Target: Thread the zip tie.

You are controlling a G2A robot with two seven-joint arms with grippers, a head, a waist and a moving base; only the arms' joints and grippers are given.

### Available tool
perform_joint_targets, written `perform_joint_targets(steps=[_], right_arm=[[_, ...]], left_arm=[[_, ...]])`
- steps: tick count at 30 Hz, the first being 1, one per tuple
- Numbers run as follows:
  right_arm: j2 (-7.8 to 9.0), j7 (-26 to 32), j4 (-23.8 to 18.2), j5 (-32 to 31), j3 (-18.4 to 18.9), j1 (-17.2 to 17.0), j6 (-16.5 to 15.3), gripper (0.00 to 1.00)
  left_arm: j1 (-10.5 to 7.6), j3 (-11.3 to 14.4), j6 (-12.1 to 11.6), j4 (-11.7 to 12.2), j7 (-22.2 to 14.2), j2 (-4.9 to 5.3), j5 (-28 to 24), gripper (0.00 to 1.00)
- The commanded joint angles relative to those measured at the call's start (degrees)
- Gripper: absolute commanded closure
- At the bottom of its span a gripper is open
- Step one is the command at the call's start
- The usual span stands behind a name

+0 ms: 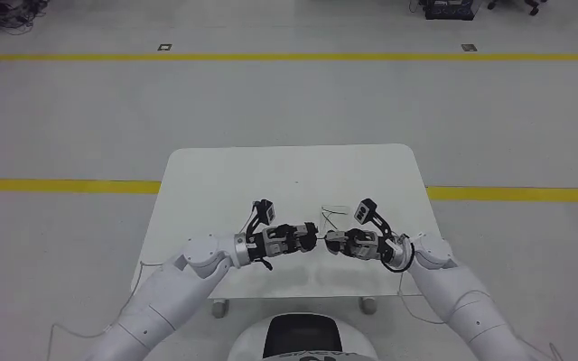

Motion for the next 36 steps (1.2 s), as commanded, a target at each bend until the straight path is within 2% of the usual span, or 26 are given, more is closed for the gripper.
perform_joint_targets(steps=[1, 15, 22, 33, 36], right_arm=[[-0.11, -0.23, 0.05, -0.02, -0.27, 0.13, 0.01, 1.00], [-0.54, -0.18, 0.18, 0.20, -1.03, 0.63, -0.65, 1.00], [-0.63, 0.01, 0.05, 0.38, -1.01, 0.68, -0.97, 1.00], [-0.82, -0.10, 0.02, -0.08, -1.43, 0.98, -0.41, 1.00], [-0.89, -0.11, 0.22, -0.07, -1.56, 1.06, -0.43, 1.00]], left_arm=[[-0.01, 0.16, 0.38, -0.03, 0.02, 0.01, 0.30, 0.82], [-0.76, 1.55, 1.28, 0.39, 0.48, -0.24, 1.35, 0.86], [-0.83, 1.69, 1.47, 0.46, 0.65, -0.23, 1.51, 0.91], [-0.96, 1.97, 1.68, 0.63, 0.56, -0.23, 1.45, 0.91], [-1.01, 2.04, 1.69, 0.71, 0.51, -0.23, 1.42, 0.94]])
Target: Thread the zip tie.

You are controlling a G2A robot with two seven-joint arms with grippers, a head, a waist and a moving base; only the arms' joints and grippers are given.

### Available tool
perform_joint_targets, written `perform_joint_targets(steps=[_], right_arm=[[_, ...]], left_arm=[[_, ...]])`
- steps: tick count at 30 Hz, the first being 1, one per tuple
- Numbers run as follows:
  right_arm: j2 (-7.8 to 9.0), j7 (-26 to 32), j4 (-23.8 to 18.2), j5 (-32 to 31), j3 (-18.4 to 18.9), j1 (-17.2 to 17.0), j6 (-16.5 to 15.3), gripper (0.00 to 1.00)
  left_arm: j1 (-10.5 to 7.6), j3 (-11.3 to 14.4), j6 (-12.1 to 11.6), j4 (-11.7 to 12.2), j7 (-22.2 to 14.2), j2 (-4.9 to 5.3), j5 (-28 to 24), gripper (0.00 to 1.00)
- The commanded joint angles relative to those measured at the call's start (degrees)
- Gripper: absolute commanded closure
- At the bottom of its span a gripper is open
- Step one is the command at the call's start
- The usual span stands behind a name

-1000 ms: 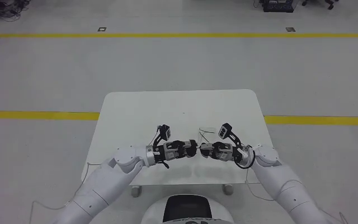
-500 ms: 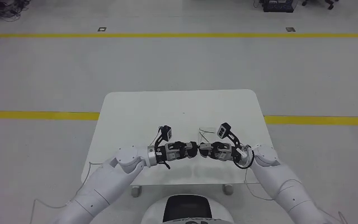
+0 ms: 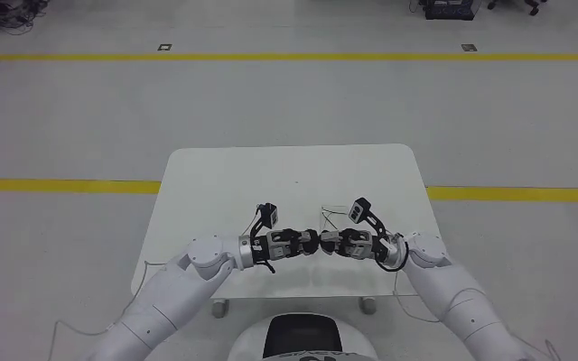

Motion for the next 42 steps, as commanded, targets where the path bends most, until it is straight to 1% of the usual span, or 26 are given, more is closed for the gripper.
perform_joint_targets(steps=[1, 8, 9, 10, 11, 17, 21, 23, 24, 32, 33, 34, 35, 36, 37, 39, 40, 42], right_arm=[[-0.04, 0.01, 0.14, 0.09, -0.05, 0.04, -0.02, 1.00], [-0.18, 0.23, 0.66, 0.61, -0.09, 0.16, -0.20, 1.00], [-0.20, 0.35, 0.75, 0.79, -0.11, 0.16, -0.06, 0.83], [-0.21, 0.45, 0.85, 0.98, -0.07, 0.16, 0.03, 0.55], [-0.21, 0.47, 0.98, 1.27, 0.06, 0.14, 0.06, 0.00], [0.03, 1.18, 0.86, 1.83, 1.25, -0.47, -0.49, 0.00], [0.10, 2.16, 0.62, 4.56, 2.35, -1.35, -1.06, 0.00], [0.08, 2.70, 0.74, 5.21, 2.42, -1.45, -0.60, 0.00], [0.08, 2.70, 0.74, 5.21, 2.42, -1.45, -0.60, 0.00], [0.08, 2.70, 0.74, 5.21, 2.42, -1.45, -0.60, 0.00], [0.08, 2.70, 0.74, 5.21, 2.42, -1.45, -0.60, 0.00], [0.08, 2.70, 0.74, 5.21, 2.42, -1.45, -0.60, 0.00], [0.08, 2.70, 0.74, 5.21, 2.42, -1.45, -0.60, 0.00], [0.08, 2.70, 0.74, 5.21, 2.42, -1.45, -0.60, 0.00], [0.08, 2.70, 0.74, 5.21, 2.42, -1.45, -0.60, 0.00], [0.08, 2.70, 0.74, 5.21, 2.42, -1.45, -0.60, 0.00], [0.08, 2.70, 0.74, 5.21, 2.42, -1.45, -0.60, 0.00], [0.08, 2.70, 0.74, 5.21, 2.42, -1.45, -0.60, 0.00]], left_arm=[[-0.03, 0.03, 0.01, 0.04, -0.03, 0.00, -0.02, 0.99], [-0.24, 0.27, 0.04, 0.33, -0.24, -0.03, -0.06, 1.00], [-0.28, 0.30, 0.01, 0.42, -0.25, -0.04, -0.09, 1.00], [-0.31, 0.32, -0.04, 0.49, -0.24, -0.05, -0.10, 1.00], [-0.35, 0.30, -0.11, 0.58, -0.22, -0.05, -0.11, 1.00], [-0.27, -0.17, -0.93, 0.77, -0.38, 0.08, -0.21, 1.00], [-0.06, -0.37, -1.63, 0.80, -0.49, 0.15, -0.24, 1.00], [-0.11, -0.40, -2.31, 0.64, -0.84, 0.19, 0.16, 1.00], [-0.11, -0.24, -2.39, 0.29, -1.21, 0.22, 0.72, 1.00], [-0.10, -0.15, -2.43, 0.13, -1.20, 0.20, 0.80, 1.00], [-0.10, -0.11, -3.92, -0.26, -1.22, 0.13, 0.70, 1.00], [-0.01, -0.63, -6.05, 0.09, -0.34, 0.04, -0.37, 1.00], [-0.05, -0.81, -7.90, 0.66, -0.24, -0.02, -0.42, 1.00], [-0.34, -0.95, -10.23, 1.19, -0.67, -0.03, 0.56, 1.00], [-0.40, -1.06, -12.60, 2.31, -0.69, -0.08, 1.03, 1.00], [-1.10, -0.94, -15.72, 3.62, -1.85, -0.10, 3.32, 1.00], [-1.52, -1.14, -15.72, 4.02, -1.97, -0.15, 4.93, 1.00], [-1.95, -1.36, -15.72, 3.83, -4.45, -0.23, 7.46, 1.00]])
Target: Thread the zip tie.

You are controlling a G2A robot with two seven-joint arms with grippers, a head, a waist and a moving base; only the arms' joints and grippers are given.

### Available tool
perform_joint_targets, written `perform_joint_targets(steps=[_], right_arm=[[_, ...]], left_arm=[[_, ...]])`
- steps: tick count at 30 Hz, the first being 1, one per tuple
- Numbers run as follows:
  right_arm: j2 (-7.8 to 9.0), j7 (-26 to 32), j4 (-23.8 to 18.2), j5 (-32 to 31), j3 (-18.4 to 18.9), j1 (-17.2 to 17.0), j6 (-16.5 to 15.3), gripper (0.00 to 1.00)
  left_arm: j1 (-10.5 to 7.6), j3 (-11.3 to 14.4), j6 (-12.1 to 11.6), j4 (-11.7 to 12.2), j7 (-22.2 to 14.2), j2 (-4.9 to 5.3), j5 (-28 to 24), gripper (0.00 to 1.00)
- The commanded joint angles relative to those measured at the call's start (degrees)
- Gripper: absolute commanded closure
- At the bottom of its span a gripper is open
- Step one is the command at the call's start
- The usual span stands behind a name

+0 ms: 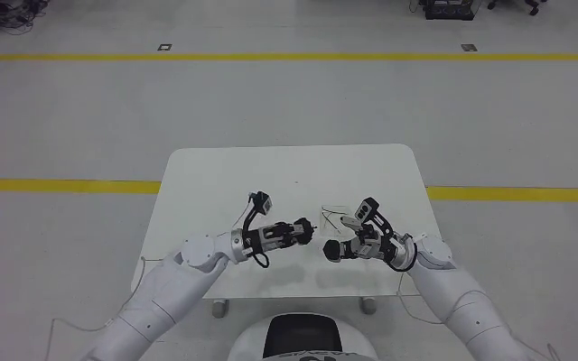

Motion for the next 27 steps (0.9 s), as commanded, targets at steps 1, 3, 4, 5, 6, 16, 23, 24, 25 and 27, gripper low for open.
perform_joint_targets(steps=[1, 3, 4, 5, 6, 16, 23, 24, 25, 27], right_arm=[[0.00, 0.00, 0.00, 0.00, 0.00, 0.00, 0.00, 0.00], [0.00, 0.00, 0.00, 0.00, 0.00, 0.00, 0.00, 0.00], [0.00, 0.00, 0.00, 0.00, 0.00, 0.00, 0.00, 0.00], [0.00, 0.00, 0.00, 0.00, 0.00, 0.00, 0.00, 0.00], [0.00, 0.00, 0.00, 0.00, 0.00, 0.00, 0.00, 0.00], [0.00, 0.00, 0.00, 0.00, 0.00, 0.00, 0.00, 0.00], [0.00, 0.00, 0.00, 0.00, 0.00, 0.00, 0.00, 0.00], [0.00, 0.00, 0.00, 0.00, 0.00, 0.00, 0.00, 0.00], [0.00, 0.00, 0.00, 0.00, 0.00, 0.00, 0.00, 0.00], [0.00, 0.00, 0.00, 0.00, 0.00, 0.00, 0.00, 0.00]], left_arm=[[-0.16, -0.81, 0.43, 0.13, -2.47, -0.16, 2.03, 1.00], [0.02, -1.40, 0.43, 0.77, -3.60, -0.46, 2.44, 1.00], [-0.02, -1.56, 0.43, 0.64, -4.65, -0.64, 2.96, 1.00], [0.23, -1.83, 0.43, 0.13, -5.78, -0.92, 2.65, 1.00], [0.23, -1.83, 0.43, 0.13, -5.78, -0.92, 2.65, 1.00], [0.28, -1.43, 0.43, 0.26, -1.50, -0.82, 8.05, 1.00], [0.77, -2.74, 0.43, -1.52, 0.55, -0.48, 13.89, 1.00], [0.84, -3.00, 0.43, -1.82, 0.40, -0.44, 14.53, 1.00], [1.02, -3.36, 0.43, -2.05, 0.39, -0.39, 14.96, 1.00], [1.28, -3.82, 0.43, -2.72, 0.11, -0.39, 15.18, 1.00]])
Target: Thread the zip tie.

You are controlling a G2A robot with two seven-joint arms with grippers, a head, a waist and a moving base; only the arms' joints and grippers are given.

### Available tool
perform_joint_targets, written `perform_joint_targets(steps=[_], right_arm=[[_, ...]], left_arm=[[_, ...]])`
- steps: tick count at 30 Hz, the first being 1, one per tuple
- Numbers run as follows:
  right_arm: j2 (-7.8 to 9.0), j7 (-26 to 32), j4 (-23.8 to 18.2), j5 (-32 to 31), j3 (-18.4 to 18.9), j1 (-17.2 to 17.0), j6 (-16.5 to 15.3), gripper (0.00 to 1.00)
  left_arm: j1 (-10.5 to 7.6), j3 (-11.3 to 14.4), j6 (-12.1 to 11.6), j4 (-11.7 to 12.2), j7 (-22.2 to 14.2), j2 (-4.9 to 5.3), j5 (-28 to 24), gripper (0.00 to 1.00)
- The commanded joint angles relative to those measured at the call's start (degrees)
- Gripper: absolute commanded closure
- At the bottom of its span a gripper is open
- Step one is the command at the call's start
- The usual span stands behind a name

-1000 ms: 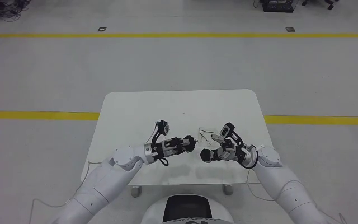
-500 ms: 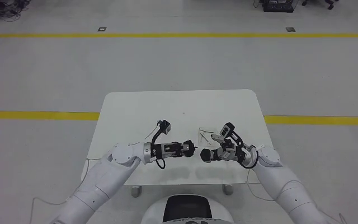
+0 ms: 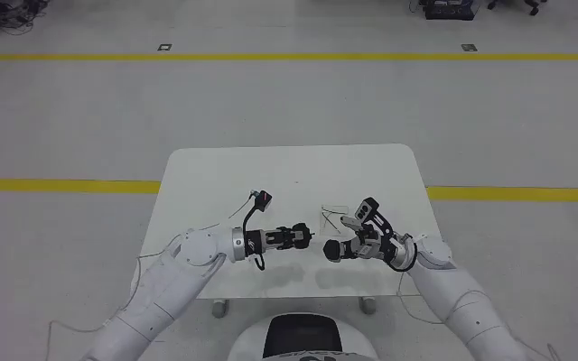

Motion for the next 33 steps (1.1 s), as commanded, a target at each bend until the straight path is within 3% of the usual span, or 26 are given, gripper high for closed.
perform_joint_targets(steps=[1, 5, 13, 18, 21, 26, 29, 33], right_arm=[[0.00, 0.00, 0.00, 0.00, 0.00, 0.00, 0.00, 0.00], [0.00, 0.00, 0.00, 0.00, 0.00, 0.00, 0.00, 0.00], [0.00, 0.00, 0.00, 0.00, 0.00, 0.00, 0.00, 0.00], [0.83, -7.27, -1.70, -6.08, 2.66, -0.62, -0.56, 0.00], [1.81, -12.62, -4.67, -11.75, 5.25, -1.69, 2.57, 0.00], [2.96, -23.02, -11.40, -21.98, 7.33, -2.10, 14.98, 0.00], [3.13, -25.76, -14.73, -26.48, 6.49, -1.50, 19.98, 0.00], [3.16, -25.90, -15.03, -27.24, 6.36, -1.31, 20.31, 0.00]], left_arm=[[0.22, -0.52, 0.00, -0.59, -0.30, -0.02, 0.10, 1.00], [1.00, -2.05, 0.00, -3.97, -1.14, -0.24, -1.94, 1.00], [1.00, -2.05, 0.00, -3.97, -1.14, -0.24, -1.94, 1.00], [1.00, -2.05, 0.00, -3.97, -1.14, -0.24, -1.94, 1.00], [1.00, -2.05, 0.00, -3.97, -1.14, -0.24, -1.94, 1.00], [1.00, -2.05, 0.00, -3.97, -1.14, -0.24, -1.94, 1.00], [1.00, -2.05, 0.00, -3.97, -1.14, -0.24, -1.94, 1.00], [1.00, -2.05, 0.00, -3.97, -1.14, -0.24, -1.94, 1.00]])
